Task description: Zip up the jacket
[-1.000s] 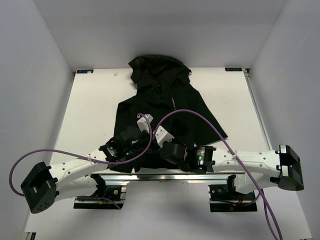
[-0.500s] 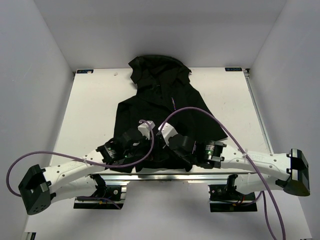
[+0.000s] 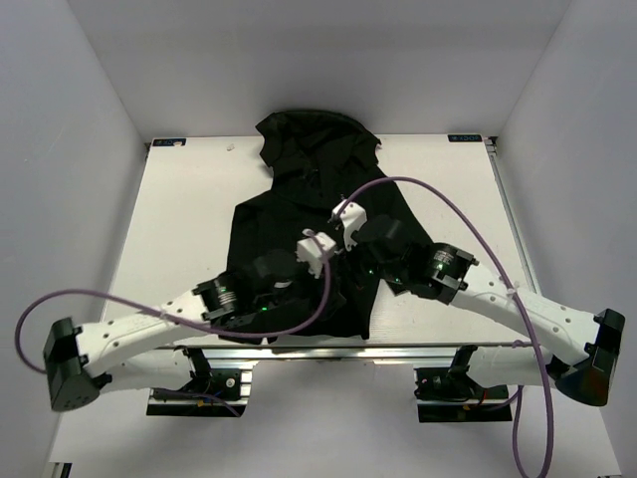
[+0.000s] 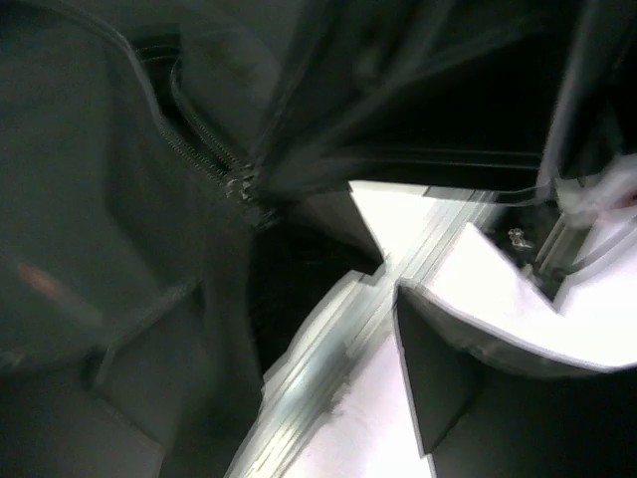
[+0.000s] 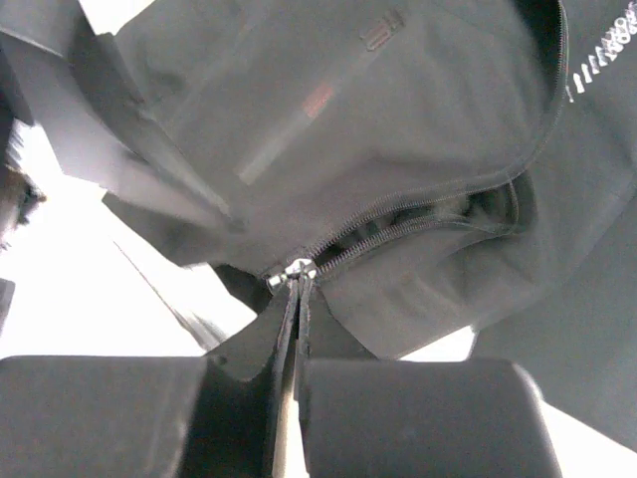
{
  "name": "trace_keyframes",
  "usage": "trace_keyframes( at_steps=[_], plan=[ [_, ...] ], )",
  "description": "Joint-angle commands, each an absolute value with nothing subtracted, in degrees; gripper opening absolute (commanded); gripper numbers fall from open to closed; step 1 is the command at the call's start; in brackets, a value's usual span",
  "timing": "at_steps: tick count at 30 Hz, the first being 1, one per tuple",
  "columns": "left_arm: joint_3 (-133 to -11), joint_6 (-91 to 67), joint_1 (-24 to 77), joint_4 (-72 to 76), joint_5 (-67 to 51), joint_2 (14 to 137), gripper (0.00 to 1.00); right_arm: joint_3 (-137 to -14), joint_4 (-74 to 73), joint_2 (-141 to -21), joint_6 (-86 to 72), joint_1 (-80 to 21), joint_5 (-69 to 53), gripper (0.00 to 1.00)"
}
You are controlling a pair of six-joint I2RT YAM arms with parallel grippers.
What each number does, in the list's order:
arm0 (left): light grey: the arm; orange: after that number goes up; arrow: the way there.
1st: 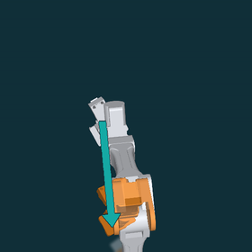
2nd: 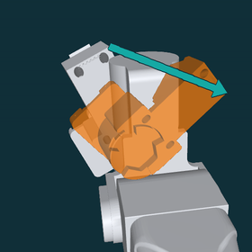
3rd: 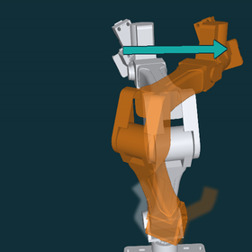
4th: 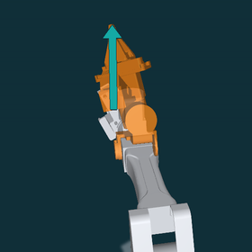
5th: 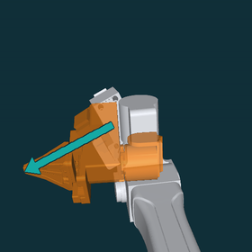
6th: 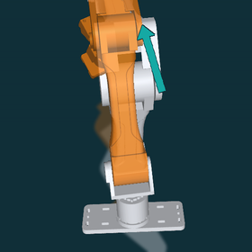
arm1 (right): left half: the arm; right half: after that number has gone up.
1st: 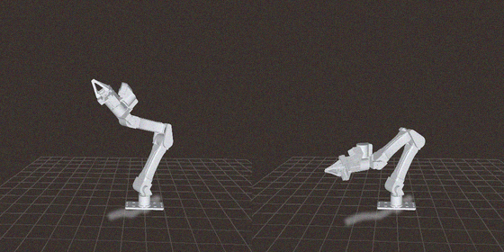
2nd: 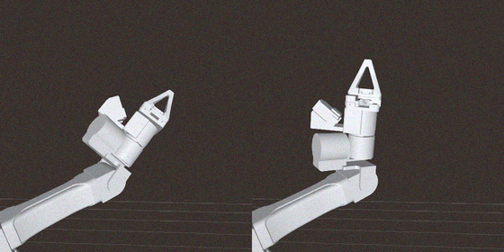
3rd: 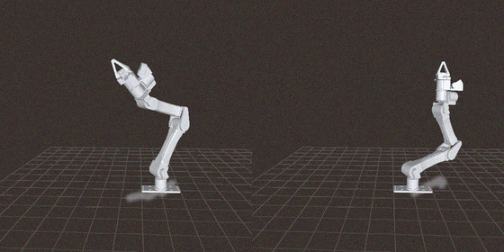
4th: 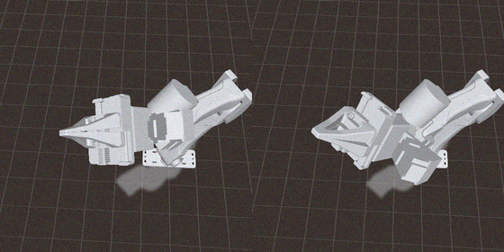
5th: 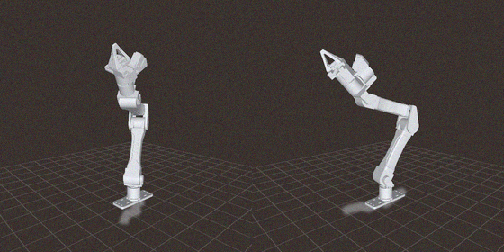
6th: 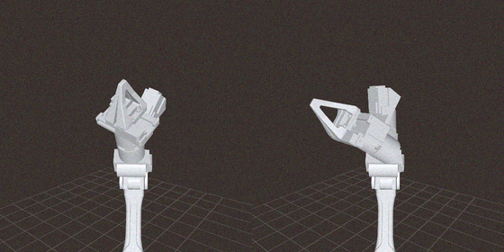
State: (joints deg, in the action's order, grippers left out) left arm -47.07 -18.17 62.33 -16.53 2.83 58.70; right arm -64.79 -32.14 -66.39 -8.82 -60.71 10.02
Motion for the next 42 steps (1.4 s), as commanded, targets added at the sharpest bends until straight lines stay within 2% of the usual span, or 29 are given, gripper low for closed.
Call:
trace_keyframes(
  at_steps=[1,6,11,15,19,23,27,35,37,40,41,42],
  plan=[
    [-53.3,-11.2,67.1,-22.9,18.2,64.0,0.84,-68.9,-35.0,-67.4,-9.9,-59.1,4.5,0.00],
    [-56.3,-10.7,71.2,-24.2,29.6,68.7,0.70,-70.1,-35.9,-67.7,-10.5,-57.2,1.9,0.00],
    [-55.4,-10.6,72.2,-22.9,34.0,67.2,0.65,-70.2,-36.1,-67.8,-10.9,-56.0,0.4,0.00],
    [-54.5,-9.8,72.4,-24.2,34.6,65.3,0.66,-71.1,-36.6,-67.2,-11.2,-54.0,-1.5,0.00],
    [-52.7,-9.4,72.4,-23.7,32.1,62.4,0.80,-71.5,-36.7,-67.1,-11.5,-52.5,-2.8,0.00],
    [-49.6,-8.8,72.4,-19.4,27.8,57.5,0.86,-71.5,-36.4,-67.2,-12.0,-51.4,-3.9,0.00],
    [-46.3,-6.3,72.4,-14.9,28.5,56.4,0.86,-72.1,-35.7,-66.7,-11.9,-51.0,-7.0,0.00],
    [-47.7,-4.1,72.4,-9.9,29.0,63.2,0.83,-73.0,-35.3,-66.8,-12.7,-50.4,-9.0,0.00],
    [-46.6,-3.3,72.3,-7.7,30.3,63.2,0.78,-72.8,-35.2,-66.8,-12.9,-50.4,-9.7,0.00],
    [-45.7,-2.0,72.4,-4.1,31.6,62.8,0.57,-72.4,-35.5,-66.8,-13.0,-50.3,-10.1,0.00],
    [-45.6,-1.2,72.4,-2.7,31.9,62.8,0.46,-72.2,-35.6,-66.8,-13.0,-50.2,-10.1,0.00],
    [-45.6,-0.8,72.4,-2.1,32.0,62.8,0.42,-72.2,-35.6,-66.8,-13.2,-50.2,-10.1,0.00]
  ],
)
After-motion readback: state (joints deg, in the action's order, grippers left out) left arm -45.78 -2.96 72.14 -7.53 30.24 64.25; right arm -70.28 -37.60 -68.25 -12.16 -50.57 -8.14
